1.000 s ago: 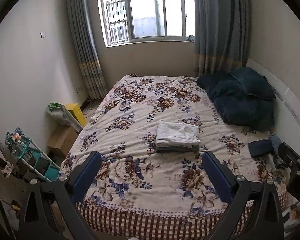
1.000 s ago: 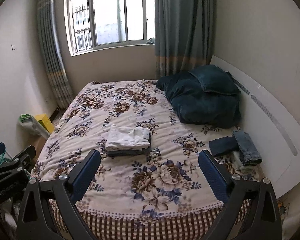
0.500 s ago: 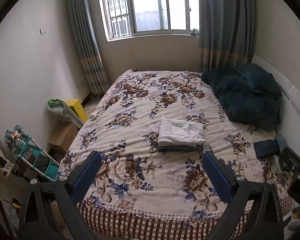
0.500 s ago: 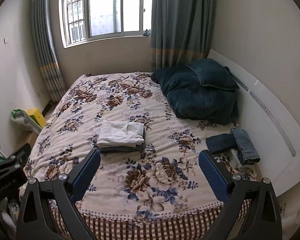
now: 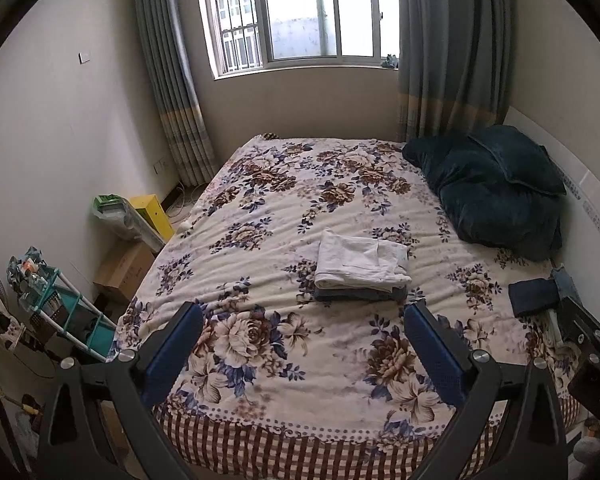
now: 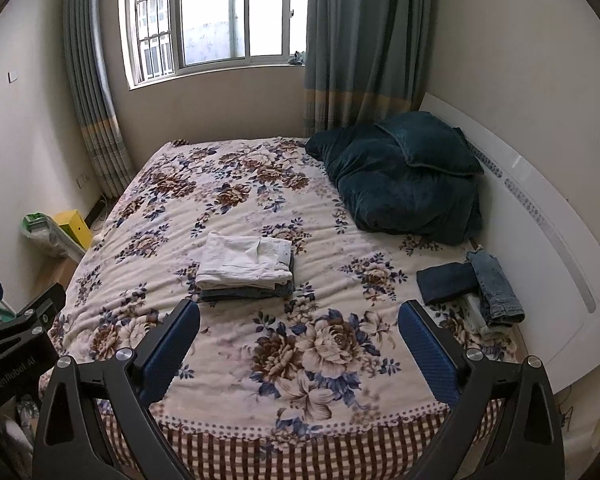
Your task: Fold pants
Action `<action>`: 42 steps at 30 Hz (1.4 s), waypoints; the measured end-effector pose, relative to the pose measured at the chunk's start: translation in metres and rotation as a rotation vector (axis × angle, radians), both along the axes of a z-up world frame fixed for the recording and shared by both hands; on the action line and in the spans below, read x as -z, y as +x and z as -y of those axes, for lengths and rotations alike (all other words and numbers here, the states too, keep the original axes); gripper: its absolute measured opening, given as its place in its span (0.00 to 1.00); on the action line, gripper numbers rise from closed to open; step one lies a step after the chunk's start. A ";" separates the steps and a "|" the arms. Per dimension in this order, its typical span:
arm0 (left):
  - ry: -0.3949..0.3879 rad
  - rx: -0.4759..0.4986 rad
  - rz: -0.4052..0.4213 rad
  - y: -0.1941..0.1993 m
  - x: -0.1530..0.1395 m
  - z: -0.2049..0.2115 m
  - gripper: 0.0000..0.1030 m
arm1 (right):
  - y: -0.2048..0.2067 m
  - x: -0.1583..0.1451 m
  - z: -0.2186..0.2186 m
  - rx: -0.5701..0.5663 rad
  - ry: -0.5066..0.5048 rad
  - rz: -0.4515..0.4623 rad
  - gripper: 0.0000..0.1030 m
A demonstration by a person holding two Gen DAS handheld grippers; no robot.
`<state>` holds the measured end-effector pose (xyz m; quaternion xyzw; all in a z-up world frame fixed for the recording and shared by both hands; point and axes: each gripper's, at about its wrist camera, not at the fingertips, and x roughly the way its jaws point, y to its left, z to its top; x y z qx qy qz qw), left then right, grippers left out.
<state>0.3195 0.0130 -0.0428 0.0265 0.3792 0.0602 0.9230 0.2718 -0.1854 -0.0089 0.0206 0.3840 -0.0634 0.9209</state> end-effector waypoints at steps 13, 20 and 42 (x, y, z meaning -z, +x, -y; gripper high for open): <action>0.010 0.016 0.012 0.000 -0.001 0.000 1.00 | 0.002 0.003 -0.002 -0.017 0.002 0.009 0.99; 0.011 0.028 0.016 0.002 -0.003 0.001 1.00 | 0.001 0.002 -0.001 -0.017 0.002 0.011 0.99; -0.002 0.058 0.015 0.003 -0.006 0.006 1.00 | 0.006 0.001 -0.002 -0.031 0.004 0.010 0.99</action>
